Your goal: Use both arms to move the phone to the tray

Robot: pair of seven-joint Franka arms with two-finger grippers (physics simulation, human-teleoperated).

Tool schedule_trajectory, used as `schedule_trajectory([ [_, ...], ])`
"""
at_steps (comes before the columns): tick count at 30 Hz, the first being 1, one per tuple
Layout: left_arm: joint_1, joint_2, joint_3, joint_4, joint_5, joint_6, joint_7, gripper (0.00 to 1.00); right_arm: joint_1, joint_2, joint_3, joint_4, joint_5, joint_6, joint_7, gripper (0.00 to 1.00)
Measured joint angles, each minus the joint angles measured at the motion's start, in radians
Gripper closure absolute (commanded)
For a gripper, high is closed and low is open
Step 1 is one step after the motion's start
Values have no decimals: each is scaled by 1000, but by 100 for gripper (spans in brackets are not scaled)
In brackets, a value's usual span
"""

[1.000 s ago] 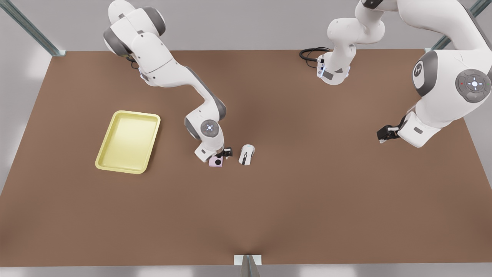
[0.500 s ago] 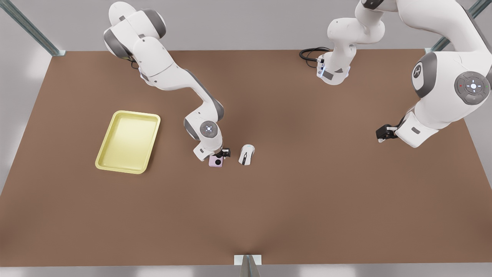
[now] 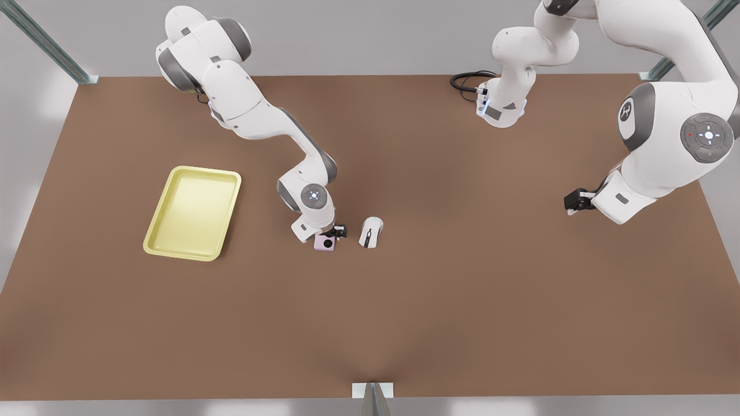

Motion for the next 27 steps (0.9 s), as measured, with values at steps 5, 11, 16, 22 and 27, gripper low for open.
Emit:
schedule_trajectory([
  [5, 0, 1, 0, -1, 0, 0, 5, 0, 0, 3, 0, 1, 0, 4, 6, 11],
  [11, 0, 4, 0, 0, 0, 0, 10, 0, -1, 3, 0, 1, 4, 7, 6, 18],
  [16, 0, 4, 0, 1, -1, 0, 13, 0, -2, 3, 0, 1, 5, 8, 4, 19],
  [22, 0, 4, 0, 0, -1, 0, 16, 0, -2, 2, 0, 1, 7, 8, 1, 22],
  [27, 0, 4, 0, 1, -1, 0, 18, 0, -8, -6, 0, -1, 5, 9, 0, 22],
])
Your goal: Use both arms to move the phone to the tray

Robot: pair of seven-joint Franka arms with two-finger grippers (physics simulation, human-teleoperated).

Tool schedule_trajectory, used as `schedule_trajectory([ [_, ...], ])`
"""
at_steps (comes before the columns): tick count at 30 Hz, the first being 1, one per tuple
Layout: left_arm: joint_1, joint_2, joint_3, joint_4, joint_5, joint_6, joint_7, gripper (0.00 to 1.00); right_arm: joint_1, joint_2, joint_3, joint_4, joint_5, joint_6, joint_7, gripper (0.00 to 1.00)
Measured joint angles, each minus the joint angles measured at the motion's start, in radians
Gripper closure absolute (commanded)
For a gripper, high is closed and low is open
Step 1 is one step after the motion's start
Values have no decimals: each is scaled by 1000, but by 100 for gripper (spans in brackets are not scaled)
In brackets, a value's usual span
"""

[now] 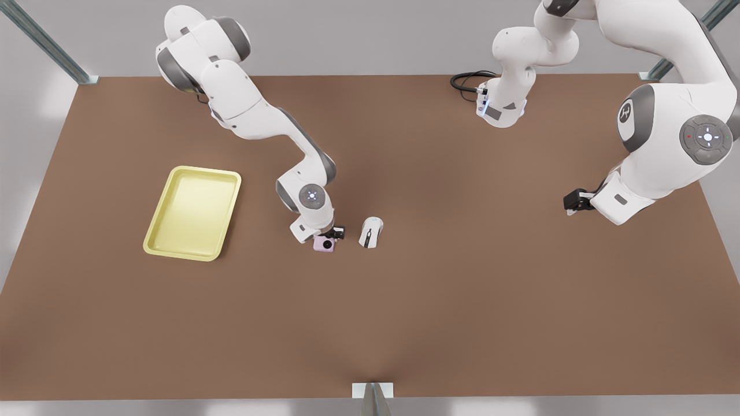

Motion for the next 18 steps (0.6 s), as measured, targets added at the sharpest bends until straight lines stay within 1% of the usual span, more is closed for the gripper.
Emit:
schedule_trajectory([
  [6, 0, -1, 0, 1, -1, 0, 2, 0, -19, -30, 0, -11, -1, -5, -3, 22],
  [11, 0, 0, 0, 1, -2, 0, 2, 0, -85, -120, 0, -98, -1, -9, -22, 22],
  [14, 0, 1, 0, 0, -3, 0, 2, 0, -168, -201, 0, -199, -1, -9, -53, 22],
  [18, 0, 1, 0, 0, -4, 0, 1, 0, -297, -373, -1, -409, -1, -5, -115, 22],
])
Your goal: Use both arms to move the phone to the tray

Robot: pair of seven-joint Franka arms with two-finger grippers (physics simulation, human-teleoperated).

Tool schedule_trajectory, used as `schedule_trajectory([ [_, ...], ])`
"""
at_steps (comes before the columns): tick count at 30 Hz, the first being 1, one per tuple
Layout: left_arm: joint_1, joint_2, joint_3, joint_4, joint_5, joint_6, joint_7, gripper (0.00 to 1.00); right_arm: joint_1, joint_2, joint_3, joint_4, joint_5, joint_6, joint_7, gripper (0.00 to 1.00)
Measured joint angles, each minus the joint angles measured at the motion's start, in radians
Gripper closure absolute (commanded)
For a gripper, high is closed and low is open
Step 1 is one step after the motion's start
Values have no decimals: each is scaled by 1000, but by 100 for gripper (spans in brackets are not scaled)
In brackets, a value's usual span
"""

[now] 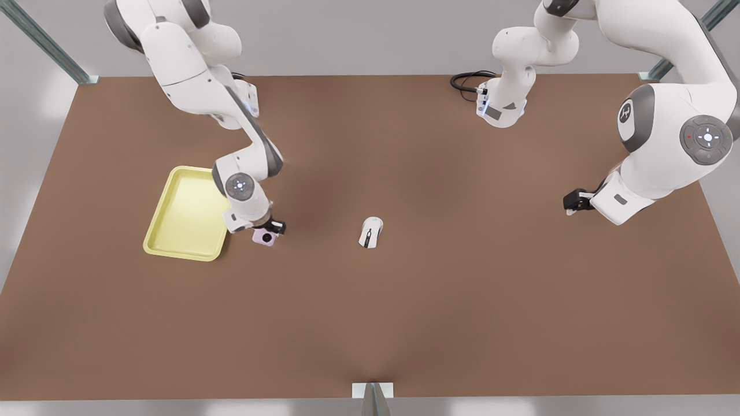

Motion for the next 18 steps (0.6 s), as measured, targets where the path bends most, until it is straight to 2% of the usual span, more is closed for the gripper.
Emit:
schedule_trajectory([
  [3, -1, 0, 0, 0, 0, 0, -1, 0, -116, -111, -1, -124, 0, 1, -67, 22],
  [7, -2, 0, 0, 0, -1, 0, -2, 0, -338, -163, -24, -190, 1, -4, -204, 22],
  [9, -2, 0, 0, 0, -1, 0, -2, 0, -376, -165, -74, -197, 2, -8, -280, 22],
  [12, -1, 0, 0, 0, -1, -1, -3, 0, -390, -162, -96, -205, 3, -12, -383, 21],
  [13, -2, 1, 0, 0, -1, -1, -3, 0, -385, -158, -98, -206, 3, -13, -413, 0],
  [18, -2, 1, 0, 0, -1, -1, -5, 0, -379, -150, -99, -205, 1, -17, -538, 0],
])
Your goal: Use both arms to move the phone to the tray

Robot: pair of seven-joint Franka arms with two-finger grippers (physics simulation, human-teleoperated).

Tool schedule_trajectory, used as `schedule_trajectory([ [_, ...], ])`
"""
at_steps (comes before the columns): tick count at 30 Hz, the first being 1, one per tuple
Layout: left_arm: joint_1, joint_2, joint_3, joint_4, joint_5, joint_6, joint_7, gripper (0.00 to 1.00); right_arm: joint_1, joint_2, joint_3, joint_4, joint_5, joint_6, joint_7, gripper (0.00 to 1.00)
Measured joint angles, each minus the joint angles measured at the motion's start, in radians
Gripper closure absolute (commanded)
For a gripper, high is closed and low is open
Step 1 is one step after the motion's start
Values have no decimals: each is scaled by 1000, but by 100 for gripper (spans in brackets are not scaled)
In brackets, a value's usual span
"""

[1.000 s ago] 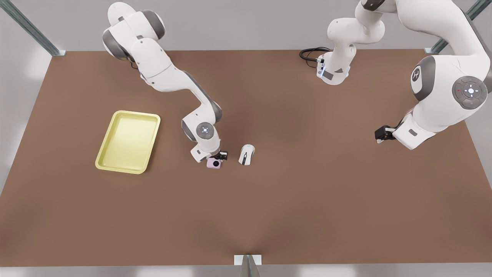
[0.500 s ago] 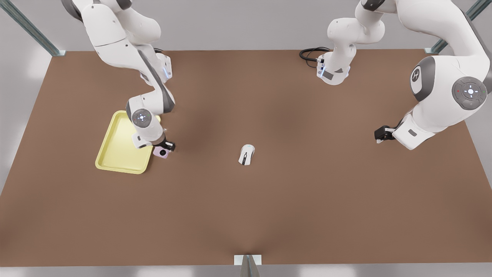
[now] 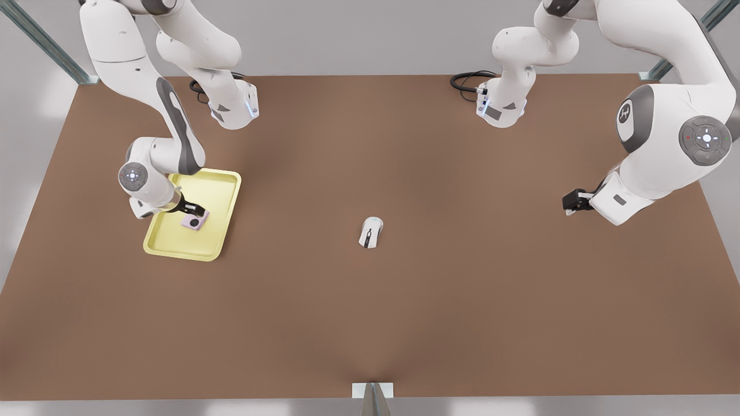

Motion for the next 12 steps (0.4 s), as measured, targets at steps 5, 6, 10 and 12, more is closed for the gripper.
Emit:
schedule_trajectory([
  [5, -2, 2, 0, 0, 0, -1, -2, 0, 56, -62, 21, 469, 18, -234, -93, 0],
  [6, -1, 3, 0, 0, 0, -1, -3, 0, 60, -44, 43, 659, 25, -336, -109, 0],
  [10, -1, 4, -1, 1, 1, -1, -4, 0, 89, 13, 68, 1058, 50, -665, -163, 0],
  [12, -4, 7, -1, 3, 4, 0, -4, 0, 69, 17, 65, 1090, 55, -774, -185, 0],
])
